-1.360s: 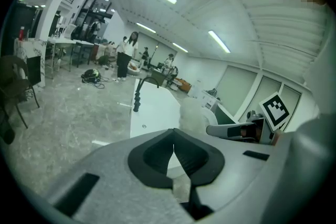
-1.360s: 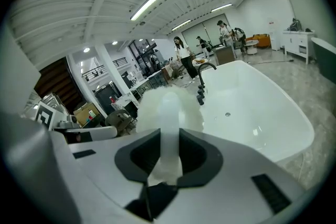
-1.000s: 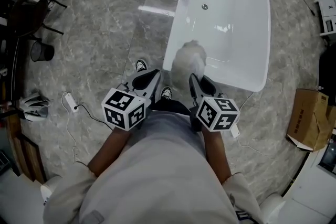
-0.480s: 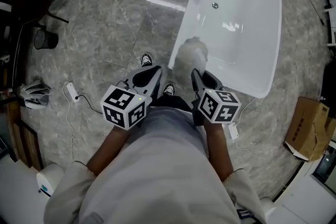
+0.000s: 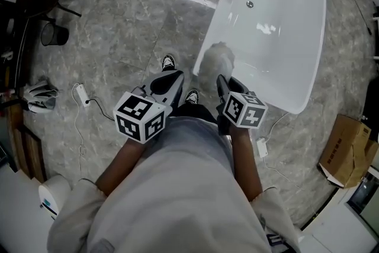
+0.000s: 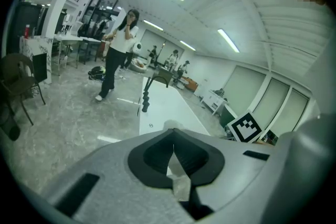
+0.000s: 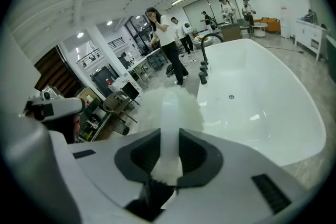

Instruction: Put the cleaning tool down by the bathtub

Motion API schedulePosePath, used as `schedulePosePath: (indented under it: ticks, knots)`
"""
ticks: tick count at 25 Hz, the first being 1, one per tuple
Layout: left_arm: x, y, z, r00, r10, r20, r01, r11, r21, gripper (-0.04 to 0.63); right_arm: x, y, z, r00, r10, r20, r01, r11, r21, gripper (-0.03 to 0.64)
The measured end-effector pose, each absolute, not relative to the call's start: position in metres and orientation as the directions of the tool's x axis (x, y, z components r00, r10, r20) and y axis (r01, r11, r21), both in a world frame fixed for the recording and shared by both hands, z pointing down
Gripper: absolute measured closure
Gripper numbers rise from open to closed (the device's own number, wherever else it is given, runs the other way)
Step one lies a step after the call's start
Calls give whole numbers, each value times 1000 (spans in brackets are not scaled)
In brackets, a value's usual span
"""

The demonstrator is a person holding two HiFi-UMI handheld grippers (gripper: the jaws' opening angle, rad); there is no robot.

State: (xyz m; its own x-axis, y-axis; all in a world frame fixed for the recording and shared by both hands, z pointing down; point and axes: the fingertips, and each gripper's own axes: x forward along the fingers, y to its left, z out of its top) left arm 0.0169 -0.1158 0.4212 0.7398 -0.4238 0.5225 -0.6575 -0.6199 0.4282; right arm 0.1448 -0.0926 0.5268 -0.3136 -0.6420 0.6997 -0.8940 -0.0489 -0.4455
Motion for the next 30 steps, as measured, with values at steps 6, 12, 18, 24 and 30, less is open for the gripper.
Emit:
schedulePosePath:
  ticks: [6, 12, 18, 24, 30]
  knots:
    - [13, -121, 426, 731, -425, 533, -666, -613, 424, 591, 140, -96, 554, -322, -601, 732, -897, -56, -439, 543]
    - [14, -126, 426, 728, -426, 537, -669, -613, 420, 591, 143, -99, 571, -324, -571, 754, -899, -63, -434, 543]
    - [10, -128, 428, 722, -425, 546, -674, -609, 418, 591, 142, -104, 588, -324, -548, 771, -900, -72, -430, 543]
    - [4, -131, 428, 717, -424, 553, -680, -601, 420, 591, 140, -108, 597, -318, -524, 790, -901, -91, -423, 543]
    - [1, -134, 429, 710, -427, 560, -688, -591, 421, 591, 139, -112, 611, -320, -498, 806, -903, -97, -418, 543]
